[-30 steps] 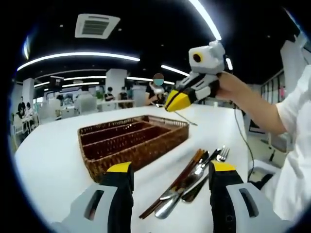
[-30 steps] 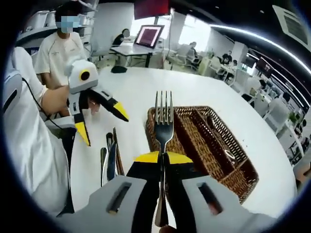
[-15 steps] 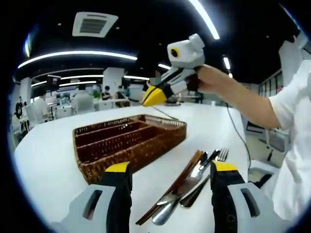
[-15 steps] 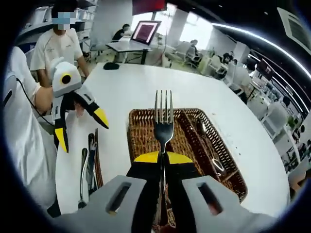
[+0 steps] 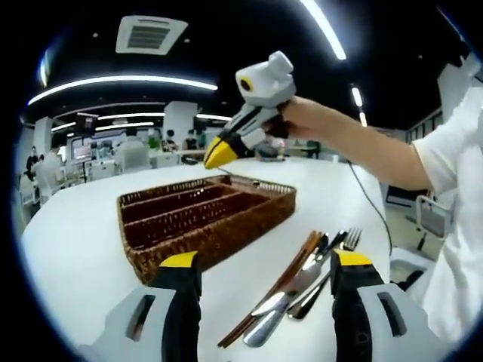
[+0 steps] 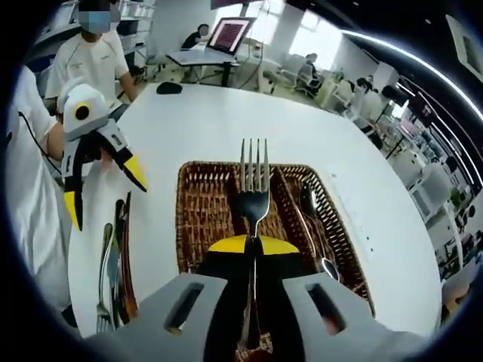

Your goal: Arrange the knives, forks, and spoons in their matching storage slots by inserting each utensil handle-first until every utensil is classified and aligned in the correct compartment

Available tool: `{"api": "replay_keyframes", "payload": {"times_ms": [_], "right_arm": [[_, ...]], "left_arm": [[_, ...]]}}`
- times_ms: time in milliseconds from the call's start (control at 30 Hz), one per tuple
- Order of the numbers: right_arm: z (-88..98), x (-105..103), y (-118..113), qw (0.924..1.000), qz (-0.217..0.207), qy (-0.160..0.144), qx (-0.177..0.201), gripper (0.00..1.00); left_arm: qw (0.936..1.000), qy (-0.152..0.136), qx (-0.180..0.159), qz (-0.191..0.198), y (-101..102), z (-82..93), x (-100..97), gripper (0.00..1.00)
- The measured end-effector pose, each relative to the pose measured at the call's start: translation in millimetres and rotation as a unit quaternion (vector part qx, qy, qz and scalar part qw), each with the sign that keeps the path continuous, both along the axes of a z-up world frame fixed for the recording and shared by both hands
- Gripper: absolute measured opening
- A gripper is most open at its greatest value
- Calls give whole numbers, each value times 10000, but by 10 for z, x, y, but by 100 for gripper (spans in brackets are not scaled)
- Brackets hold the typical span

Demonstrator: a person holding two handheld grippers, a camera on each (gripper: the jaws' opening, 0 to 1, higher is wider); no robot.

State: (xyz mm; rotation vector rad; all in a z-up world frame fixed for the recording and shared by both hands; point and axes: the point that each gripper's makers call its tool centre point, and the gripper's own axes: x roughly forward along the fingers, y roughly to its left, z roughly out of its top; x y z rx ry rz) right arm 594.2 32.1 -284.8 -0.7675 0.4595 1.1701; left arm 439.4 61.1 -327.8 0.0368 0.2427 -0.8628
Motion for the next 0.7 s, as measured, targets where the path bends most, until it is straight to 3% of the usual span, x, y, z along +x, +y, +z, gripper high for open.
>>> {"api": "replay_keyframes", "payload": {"times_ms": [400, 700], "right_arm": [[-157, 342, 126, 9984, 187, -64, -532, 2], [-435, 491, 230, 9948, 421, 25, -931, 2]], "left_arm": [[10000, 63, -4, 54, 101, -22, 90, 70], [9999, 112, 3, 61, 144, -36, 164, 69]]}}
